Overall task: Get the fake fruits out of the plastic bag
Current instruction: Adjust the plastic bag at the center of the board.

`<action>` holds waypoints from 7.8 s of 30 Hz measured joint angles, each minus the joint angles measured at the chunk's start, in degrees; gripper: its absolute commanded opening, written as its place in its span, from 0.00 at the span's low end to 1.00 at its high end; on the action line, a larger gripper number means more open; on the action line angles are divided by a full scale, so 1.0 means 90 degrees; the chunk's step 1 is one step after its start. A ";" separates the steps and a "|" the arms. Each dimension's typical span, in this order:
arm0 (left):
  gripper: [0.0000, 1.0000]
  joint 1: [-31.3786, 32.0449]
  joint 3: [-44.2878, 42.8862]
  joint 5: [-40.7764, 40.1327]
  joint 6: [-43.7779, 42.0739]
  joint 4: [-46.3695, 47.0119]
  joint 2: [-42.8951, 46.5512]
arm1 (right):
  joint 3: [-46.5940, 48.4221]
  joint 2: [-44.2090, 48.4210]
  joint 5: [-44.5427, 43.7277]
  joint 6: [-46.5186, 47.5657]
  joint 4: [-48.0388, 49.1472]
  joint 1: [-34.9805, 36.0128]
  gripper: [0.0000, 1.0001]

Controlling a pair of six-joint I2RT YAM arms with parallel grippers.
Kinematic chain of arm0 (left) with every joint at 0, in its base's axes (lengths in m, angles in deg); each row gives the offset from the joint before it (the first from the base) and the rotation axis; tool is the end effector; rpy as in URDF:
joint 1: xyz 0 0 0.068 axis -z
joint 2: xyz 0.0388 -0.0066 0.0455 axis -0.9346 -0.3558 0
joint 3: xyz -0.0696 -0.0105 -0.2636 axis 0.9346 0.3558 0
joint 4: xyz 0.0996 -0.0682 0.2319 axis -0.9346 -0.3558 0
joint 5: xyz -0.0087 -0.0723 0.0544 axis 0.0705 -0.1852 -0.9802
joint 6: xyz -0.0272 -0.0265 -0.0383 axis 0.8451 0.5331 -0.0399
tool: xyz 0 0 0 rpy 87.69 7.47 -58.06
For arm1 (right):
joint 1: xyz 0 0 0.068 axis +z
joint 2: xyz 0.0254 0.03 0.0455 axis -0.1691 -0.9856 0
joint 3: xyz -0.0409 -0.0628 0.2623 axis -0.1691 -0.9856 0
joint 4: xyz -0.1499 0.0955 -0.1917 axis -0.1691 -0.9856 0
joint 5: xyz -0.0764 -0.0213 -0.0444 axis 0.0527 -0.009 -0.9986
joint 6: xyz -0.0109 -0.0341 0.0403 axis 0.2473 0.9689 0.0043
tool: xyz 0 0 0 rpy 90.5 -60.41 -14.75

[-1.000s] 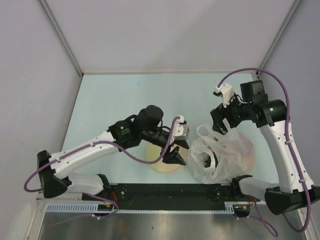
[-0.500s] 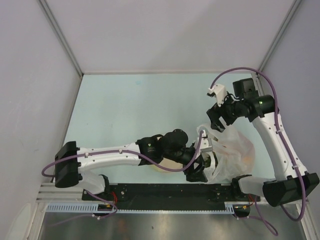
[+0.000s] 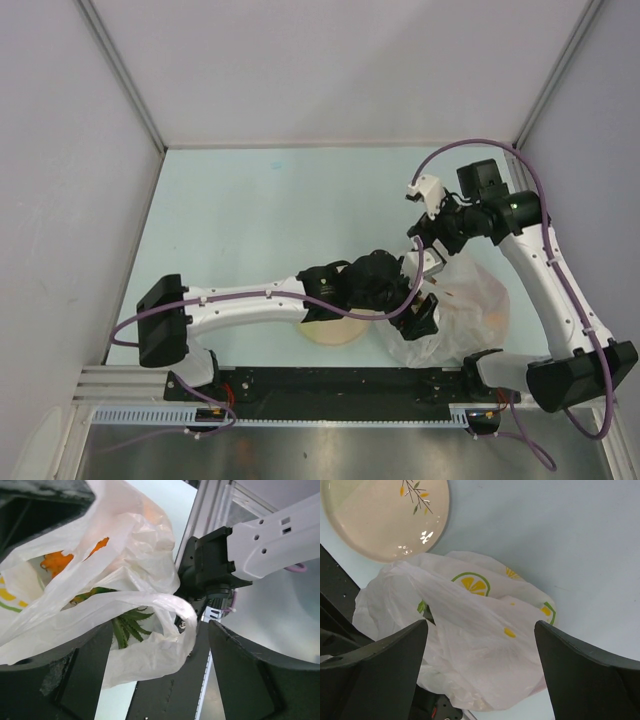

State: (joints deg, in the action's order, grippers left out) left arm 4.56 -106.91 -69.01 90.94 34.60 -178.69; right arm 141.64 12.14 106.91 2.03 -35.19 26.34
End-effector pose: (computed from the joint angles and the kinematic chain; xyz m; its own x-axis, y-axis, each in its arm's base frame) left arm 0.1007 -0.3648 0.3083 -0.4465 0.3471 -0.8247 0.8899 0.2681 -0.3689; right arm 0.2107 0.0763 0.3721 -0.4147 -0.6761 -0.6090 -0.8343 0.5497 -0.0420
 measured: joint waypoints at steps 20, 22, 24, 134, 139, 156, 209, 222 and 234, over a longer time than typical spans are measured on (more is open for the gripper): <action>0.00 -0.0355 0.0248 0.1999 -0.1273 0.0731 0.0024 | 0.0850 -0.1756 -0.0194 0.0160 0.0374 0.0612 0.00; 0.00 -0.0517 0.0138 0.2220 -0.1598 0.0478 0.0073 | 0.1455 -0.2089 -0.0211 0.0068 0.0384 0.0612 0.00; 0.00 -0.0794 -0.0041 0.2441 -0.2006 0.0073 0.0240 | 0.2130 -0.2433 -0.0226 -0.0051 0.0384 0.0612 0.00; 0.00 -0.6853 -0.3895 0.3871 -0.0651 0.0794 -0.0794 | 0.4053 -0.6037 -0.5076 -0.0821 0.6873 0.0821 0.71; 0.00 -0.6810 -0.2113 0.4153 -0.0792 0.0568 0.0087 | 0.3786 -0.4707 -0.3774 -0.1362 0.6067 0.0750 0.82; 0.00 -0.6810 0.0068 0.4367 -0.1469 -0.0423 0.1457 | 0.4830 -0.5297 -0.1666 -0.1137 0.5268 0.0913 1.00; 0.00 -0.7140 -0.6691 0.3354 -0.2178 -0.0772 -0.3169 | 0.7186 -0.6506 -0.3378 -0.1622 0.7694 -0.0143 0.00; 0.00 -0.6205 -0.2045 0.4204 -0.3349 -0.1222 -0.0493 | -0.0202 -0.2181 -0.3786 -0.2370 0.7647 -0.0515 0.00; 0.00 -0.6222 0.0828 0.4133 -0.2888 -0.0947 0.1668 | -0.1088 -0.0398 -0.2477 -0.2800 0.4947 0.0245 0.86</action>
State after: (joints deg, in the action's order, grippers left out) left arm -51.44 -99.45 -31.81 64.95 26.07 -163.68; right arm 131.85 8.55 84.61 -23.17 9.33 28.55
